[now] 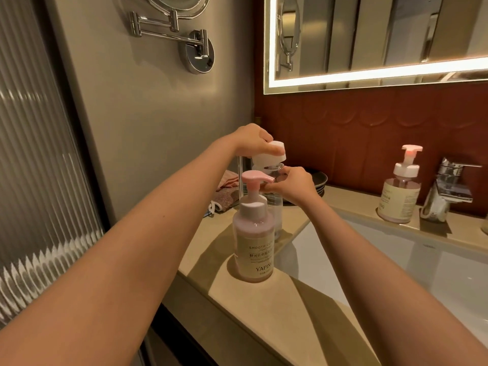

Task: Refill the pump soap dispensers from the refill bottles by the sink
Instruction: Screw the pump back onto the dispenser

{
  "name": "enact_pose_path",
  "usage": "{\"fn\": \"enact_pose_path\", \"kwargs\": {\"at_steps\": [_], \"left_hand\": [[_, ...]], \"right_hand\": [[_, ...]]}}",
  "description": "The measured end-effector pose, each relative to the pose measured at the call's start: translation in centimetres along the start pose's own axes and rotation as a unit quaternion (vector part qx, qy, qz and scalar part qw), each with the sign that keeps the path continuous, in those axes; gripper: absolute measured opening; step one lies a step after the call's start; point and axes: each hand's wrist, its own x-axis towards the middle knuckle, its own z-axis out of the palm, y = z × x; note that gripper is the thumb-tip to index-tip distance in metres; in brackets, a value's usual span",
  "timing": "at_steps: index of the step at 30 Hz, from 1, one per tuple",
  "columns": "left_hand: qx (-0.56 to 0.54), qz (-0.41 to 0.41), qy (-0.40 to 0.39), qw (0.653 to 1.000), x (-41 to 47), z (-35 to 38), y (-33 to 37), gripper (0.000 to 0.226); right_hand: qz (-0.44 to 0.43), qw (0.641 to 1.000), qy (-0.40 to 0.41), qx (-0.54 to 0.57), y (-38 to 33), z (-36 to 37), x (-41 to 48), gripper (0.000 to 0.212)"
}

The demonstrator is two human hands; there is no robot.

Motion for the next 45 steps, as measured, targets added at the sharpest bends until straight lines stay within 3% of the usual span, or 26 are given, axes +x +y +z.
{"fn": "enact_pose_path", "kwargs": {"at_steps": [10, 14, 16, 19, 27, 30, 34, 39, 43, 45], "left_hand": [[0.117, 0.001, -0.040, 0.992, 0.9, -0.3, 0.7, 0.053], [0.141, 0.004, -0.049, 0.989, 1.1, -0.4, 1.2, 0.045], [0.107, 0.007, -0.084, 0.991, 0.9, -0.9, 1.5, 0.035], [0.040, -0.003, -0.113, 0.993, 0.5, -1.1, 2.0, 0.043], [-0.003, 0.018, -0.111, 0.994, 0.4, -0.8, 1.8, 0.033], [-0.067, 0.007, -0.109, 0.992, 0.4, -0.6, 1.9, 0.016], [-0.151, 0.015, -0.059, 0.987, 0.6, -0.4, 2.4, 0.011], [0.003, -0.026, -0.160, 0.987, 0.7, -0.6, 2.4, 0.047], [-0.003, -0.057, -0.160, 0.986, 0.5, -1.1, 1.9, 0.041], [0.068, -0.041, -0.135, 0.988, 0.6, -0.8, 2.2, 0.037]], "right_hand": [[0.004, 1.000, -0.013, 0.012, 0.2, 0.0, 0.5, 0.057], [0.003, 1.000, -0.013, 0.012, 0.4, 0.0, 0.6, 0.058], [0.004, 1.000, -0.012, 0.020, 0.4, 0.1, 0.6, 0.056], [0.011, 1.000, -0.011, 0.024, 0.6, 0.2, 0.8, 0.057], [0.025, 0.999, -0.009, 0.024, 0.7, 0.4, 1.3, 0.067], [0.018, 0.999, -0.012, 0.024, 0.7, 0.4, 1.2, 0.061], [0.032, 0.999, -0.004, 0.023, 0.7, 0.7, 1.1, 0.053], [0.043, 0.999, 0.001, 0.006, 0.9, 0.8, 1.5, 0.056], [0.038, 0.999, -0.007, 0.010, 0.8, 0.8, 1.6, 0.056], [0.042, 0.999, -0.004, 0.006, 0.9, 0.8, 1.6, 0.055]]}}
